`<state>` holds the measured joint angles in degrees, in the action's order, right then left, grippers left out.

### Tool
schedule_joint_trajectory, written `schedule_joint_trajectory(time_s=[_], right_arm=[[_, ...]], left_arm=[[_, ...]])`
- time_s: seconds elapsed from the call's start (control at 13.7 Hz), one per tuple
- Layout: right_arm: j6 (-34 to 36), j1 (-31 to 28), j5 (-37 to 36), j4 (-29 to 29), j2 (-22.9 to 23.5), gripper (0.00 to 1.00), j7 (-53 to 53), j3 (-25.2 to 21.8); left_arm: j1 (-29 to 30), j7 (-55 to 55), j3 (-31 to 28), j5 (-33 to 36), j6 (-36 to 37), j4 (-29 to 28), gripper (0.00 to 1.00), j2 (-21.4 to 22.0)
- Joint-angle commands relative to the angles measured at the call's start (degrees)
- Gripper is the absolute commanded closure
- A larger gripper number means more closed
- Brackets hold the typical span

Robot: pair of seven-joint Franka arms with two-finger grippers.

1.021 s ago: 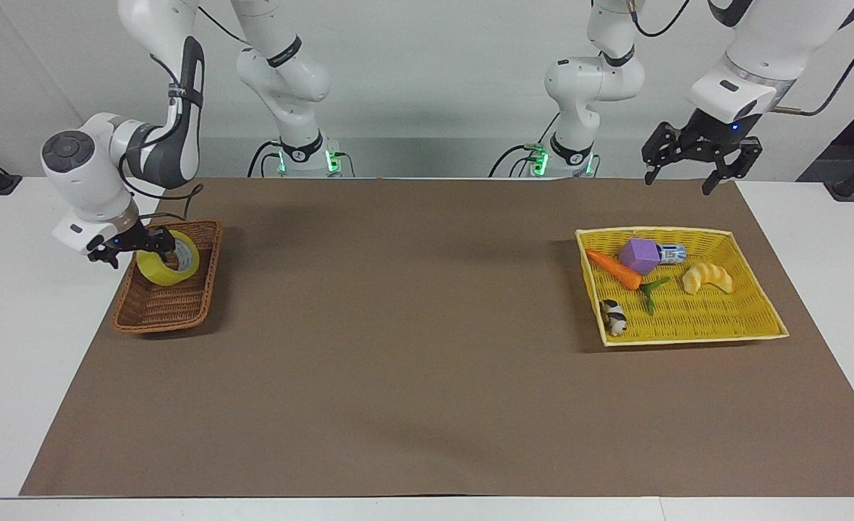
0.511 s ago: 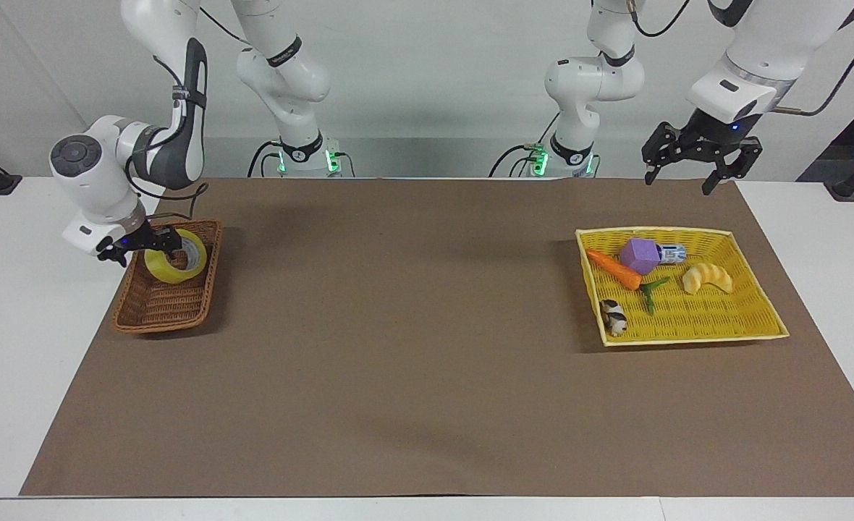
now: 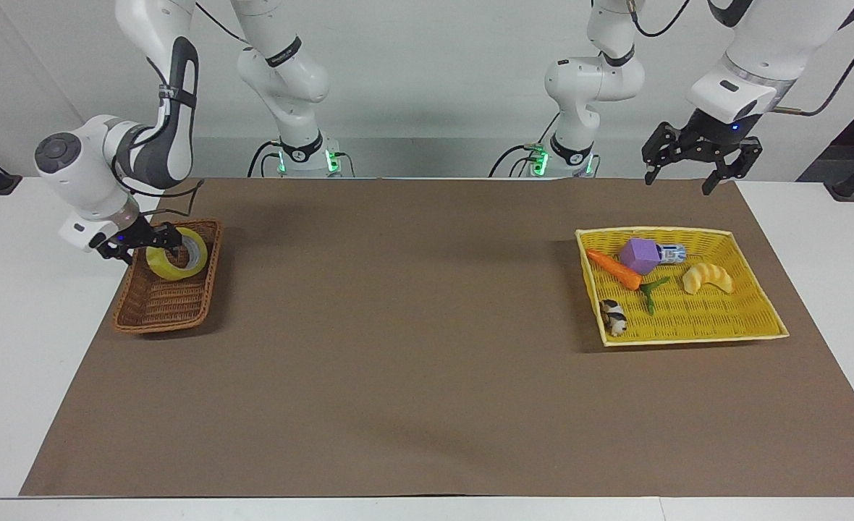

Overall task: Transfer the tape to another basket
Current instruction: 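Lower the tape into the wicker basket and open the right gripper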

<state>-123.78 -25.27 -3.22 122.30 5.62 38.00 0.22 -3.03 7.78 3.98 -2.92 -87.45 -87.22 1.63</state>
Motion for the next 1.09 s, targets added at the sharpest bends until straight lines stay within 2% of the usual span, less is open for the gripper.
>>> schedule_joint_trajectory(time_s=[0.0,0.07,0.22,0.36,0.66,0.8,1.02], right_arm=[[0.6,-1.1,4.5,0.9,-1.8,0.00,4.4,0.6],[2.0,-1.4,6.4,1.5,-2.4,0.00,5.7,0.6],[5.3,-2.9,12.2,0.9,-2.8,0.00,14.7,0.5],[6.3,-3.0,14.1,-0.8,-2.2,0.00,16.5,0.4],[5.0,-1.7,12.6,-10.1,3.2,0.00,15.1,0.7],[4.4,1.3,10.7,-14.3,5.6,0.00,14.9,0.7],[-1.4,5.7,7.2,-15.9,5.8,0.00,4.5,0.5]], left_arm=[[0.7,0.3,0.5,1.0,0.2,-1.4,0.00,1.4],[0.7,0.3,0.6,1.0,0.2,-1.4,0.00,1.4],[0.7,0.3,0.6,1.0,0.2,-1.4,0.00,1.4],[0.7,0.3,0.5,1.0,0.2,-1.4,0.00,1.4],[0.7,0.3,0.6,1.0,0.2,-1.4,0.00,1.4],[0.7,0.3,0.5,1.0,0.2,-1.4,0.00,1.4],[0.7,0.3,0.5,1.0,0.2,-1.4,0.00,1.4]])
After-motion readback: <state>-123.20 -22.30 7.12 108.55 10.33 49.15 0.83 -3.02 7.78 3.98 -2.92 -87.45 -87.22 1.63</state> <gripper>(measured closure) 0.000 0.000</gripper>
